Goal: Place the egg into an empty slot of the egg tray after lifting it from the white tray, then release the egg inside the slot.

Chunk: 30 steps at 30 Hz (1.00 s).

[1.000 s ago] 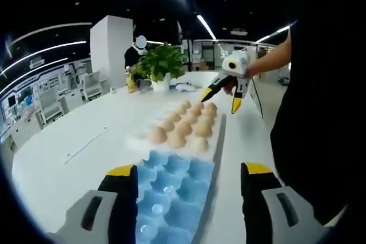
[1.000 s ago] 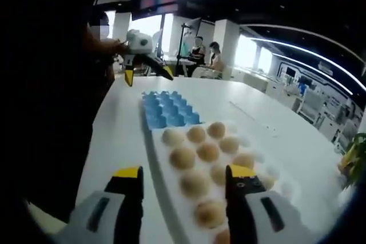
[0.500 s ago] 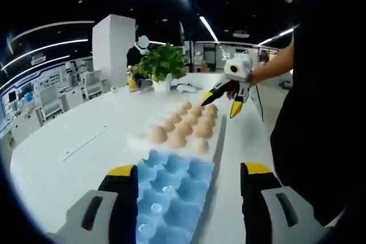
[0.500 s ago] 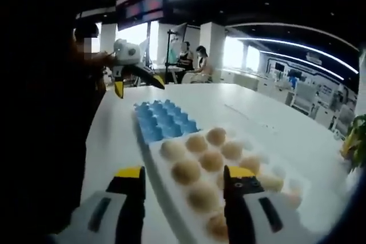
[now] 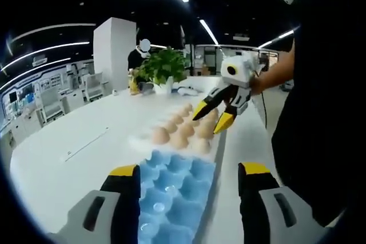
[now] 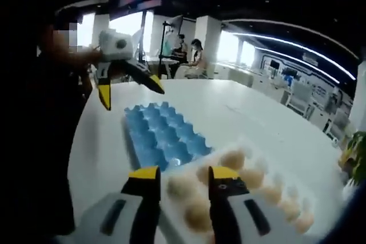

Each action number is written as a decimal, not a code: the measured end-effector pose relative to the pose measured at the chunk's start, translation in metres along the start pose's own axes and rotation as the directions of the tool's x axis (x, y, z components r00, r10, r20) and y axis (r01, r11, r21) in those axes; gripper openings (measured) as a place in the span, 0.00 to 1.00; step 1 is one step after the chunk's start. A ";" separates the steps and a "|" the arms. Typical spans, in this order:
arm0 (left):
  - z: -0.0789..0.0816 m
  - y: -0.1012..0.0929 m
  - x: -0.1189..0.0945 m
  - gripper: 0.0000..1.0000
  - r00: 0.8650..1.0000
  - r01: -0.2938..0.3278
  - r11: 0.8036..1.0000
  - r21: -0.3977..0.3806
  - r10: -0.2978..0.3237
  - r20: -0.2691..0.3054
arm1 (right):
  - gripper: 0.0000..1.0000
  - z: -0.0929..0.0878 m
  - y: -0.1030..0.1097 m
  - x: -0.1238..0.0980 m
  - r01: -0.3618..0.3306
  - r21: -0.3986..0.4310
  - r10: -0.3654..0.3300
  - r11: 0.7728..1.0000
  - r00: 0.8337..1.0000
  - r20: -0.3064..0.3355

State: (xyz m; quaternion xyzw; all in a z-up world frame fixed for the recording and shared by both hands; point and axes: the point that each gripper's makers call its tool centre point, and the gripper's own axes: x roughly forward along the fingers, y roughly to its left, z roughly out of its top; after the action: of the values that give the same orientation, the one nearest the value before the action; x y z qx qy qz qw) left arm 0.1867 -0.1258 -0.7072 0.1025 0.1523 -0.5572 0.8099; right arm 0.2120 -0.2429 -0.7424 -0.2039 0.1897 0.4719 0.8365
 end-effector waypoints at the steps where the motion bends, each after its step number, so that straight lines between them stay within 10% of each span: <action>1: -0.001 0.001 -0.002 0.70 1.000 -0.001 1.000 0.001 0.001 -0.001 | 0.30 -0.002 -0.002 0.003 0.017 0.008 -0.017 1.000 1.000 -0.018; 16: -0.008 0.016 -0.028 0.67 1.000 0.011 1.000 -0.014 -0.011 0.026 | 0.28 -0.032 0.006 0.027 -0.019 -0.048 0.006 0.999 0.964 -0.265; 30: -0.009 0.023 -0.046 0.64 0.999 0.016 1.000 -0.002 -0.016 0.048 | 0.26 -0.042 0.004 0.026 0.014 0.218 0.079 0.976 0.907 -0.413</action>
State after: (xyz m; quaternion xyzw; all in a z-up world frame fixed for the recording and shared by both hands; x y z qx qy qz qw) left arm 0.1916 -0.0739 -0.6992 0.0870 0.1344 -0.5657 0.8089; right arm 0.2160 -0.2440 -0.7920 -0.2050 0.4182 0.4075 0.7855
